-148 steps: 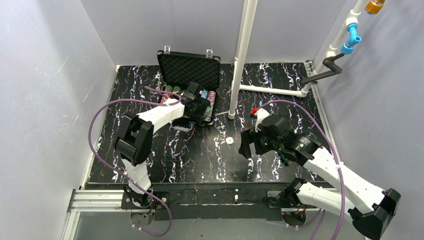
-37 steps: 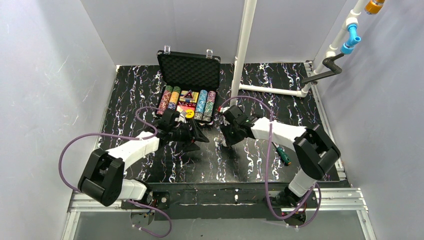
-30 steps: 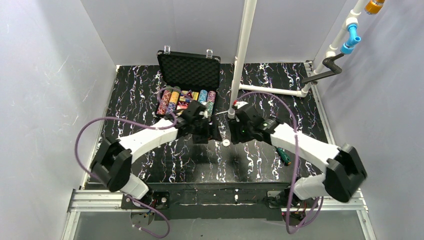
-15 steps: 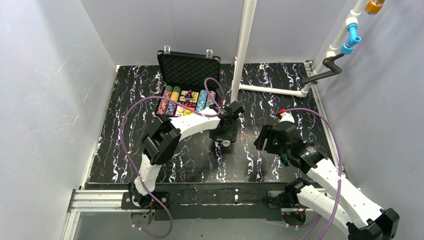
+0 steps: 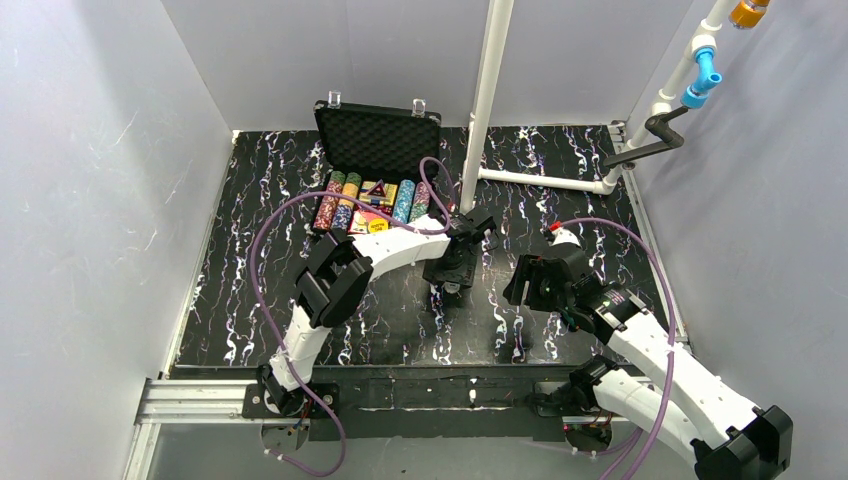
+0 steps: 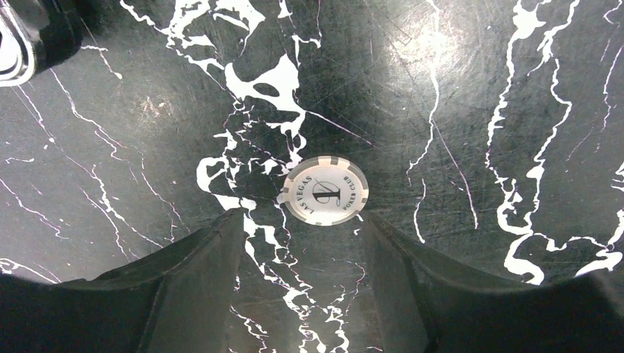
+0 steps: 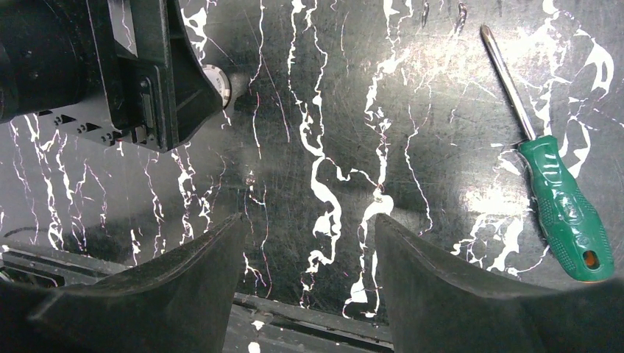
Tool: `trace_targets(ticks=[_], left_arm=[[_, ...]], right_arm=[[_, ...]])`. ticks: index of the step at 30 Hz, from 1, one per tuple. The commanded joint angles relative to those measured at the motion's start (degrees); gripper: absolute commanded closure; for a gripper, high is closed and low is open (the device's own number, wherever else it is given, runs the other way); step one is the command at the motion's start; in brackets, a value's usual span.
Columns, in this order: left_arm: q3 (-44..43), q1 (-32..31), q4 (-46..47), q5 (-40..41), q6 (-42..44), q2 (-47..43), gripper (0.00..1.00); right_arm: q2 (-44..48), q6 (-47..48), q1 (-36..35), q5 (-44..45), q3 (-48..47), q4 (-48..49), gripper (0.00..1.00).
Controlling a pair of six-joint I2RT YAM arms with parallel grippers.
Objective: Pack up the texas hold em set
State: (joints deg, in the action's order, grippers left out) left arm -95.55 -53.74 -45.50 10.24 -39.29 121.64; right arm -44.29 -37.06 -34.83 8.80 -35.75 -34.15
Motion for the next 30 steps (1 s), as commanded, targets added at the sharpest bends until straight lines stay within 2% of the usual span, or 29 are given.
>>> trace_targets(ticks=[1,11,24,30], left_arm=[[-2.12,-0.05,-2.02,1.69,-0.21,1.46,0.42],[-3.42,-0.06,-1.40,2.31,0.84,3.41,0.41],[-1.48,0.09,-0.03,1.19,3.53,2.50,0.72],[-1.41,0.21,0.28,1.08,7.25,-1.48,0.78]], right_arm=[[0.44,0.94,0.41,-0.47,0.17,2.72,0.28],[0.15,1.03,0.42,-1.14,0.78,3.23,0.28],[-1.52,1.04,0.53,-2.94,0.13,3.67,0.28],[-2.27,0.36,3.35,-8.17,0.28,5.34,0.27]])
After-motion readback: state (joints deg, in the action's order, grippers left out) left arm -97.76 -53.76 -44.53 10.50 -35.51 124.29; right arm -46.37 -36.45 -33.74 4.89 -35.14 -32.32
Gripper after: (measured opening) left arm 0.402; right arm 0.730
